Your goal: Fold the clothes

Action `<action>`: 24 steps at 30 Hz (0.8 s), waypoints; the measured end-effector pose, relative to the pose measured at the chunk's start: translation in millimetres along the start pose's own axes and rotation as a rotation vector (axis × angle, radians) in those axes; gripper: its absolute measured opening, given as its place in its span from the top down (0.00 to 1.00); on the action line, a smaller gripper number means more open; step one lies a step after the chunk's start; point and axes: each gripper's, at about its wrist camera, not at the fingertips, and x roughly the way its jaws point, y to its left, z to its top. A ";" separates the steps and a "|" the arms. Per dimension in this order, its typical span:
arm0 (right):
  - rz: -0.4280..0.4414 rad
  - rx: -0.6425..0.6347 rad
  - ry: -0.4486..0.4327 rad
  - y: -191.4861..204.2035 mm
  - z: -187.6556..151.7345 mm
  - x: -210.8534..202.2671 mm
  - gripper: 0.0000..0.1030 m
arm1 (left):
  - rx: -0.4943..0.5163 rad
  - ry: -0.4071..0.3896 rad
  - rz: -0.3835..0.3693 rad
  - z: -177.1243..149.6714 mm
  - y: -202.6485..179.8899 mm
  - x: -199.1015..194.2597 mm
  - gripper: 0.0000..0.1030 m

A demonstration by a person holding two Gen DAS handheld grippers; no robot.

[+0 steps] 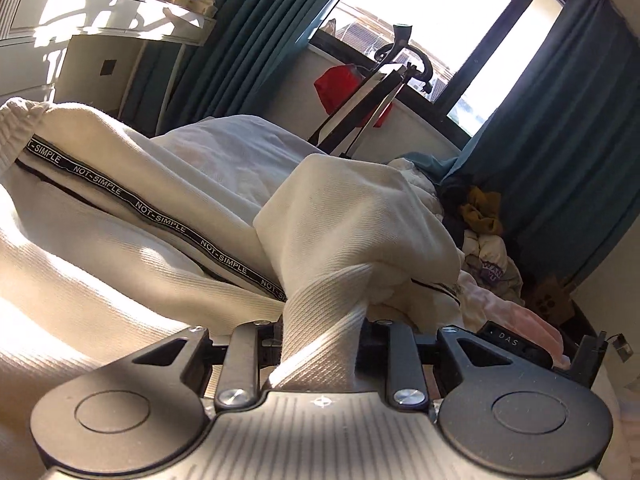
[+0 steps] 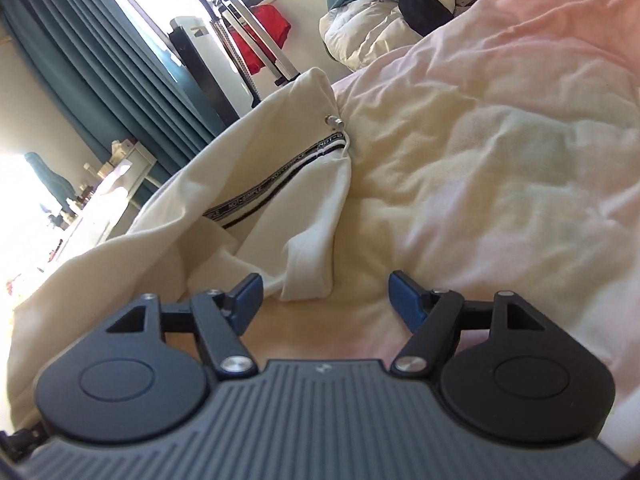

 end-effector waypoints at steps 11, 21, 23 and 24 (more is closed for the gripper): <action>-0.113 -0.158 -0.117 12.3 25.8 -13.3 0.93 | 0.032 -0.044 -0.013 -7.7 -7.6 -5.6 0.69; -0.326 -0.216 -0.218 -64.3 99.7 -119.2 0.93 | 0.063 -0.081 -0.184 -23.4 -34.5 -17.7 0.26; -0.395 -0.217 -0.231 -92.6 117.6 -133.7 0.93 | 0.084 -0.088 -0.205 -26.8 -38.9 -18.0 0.25; -0.435 -0.216 -0.234 -107.9 124.4 -139.3 0.93 | 0.088 -0.084 -0.208 -28.4 -40.1 -16.2 0.25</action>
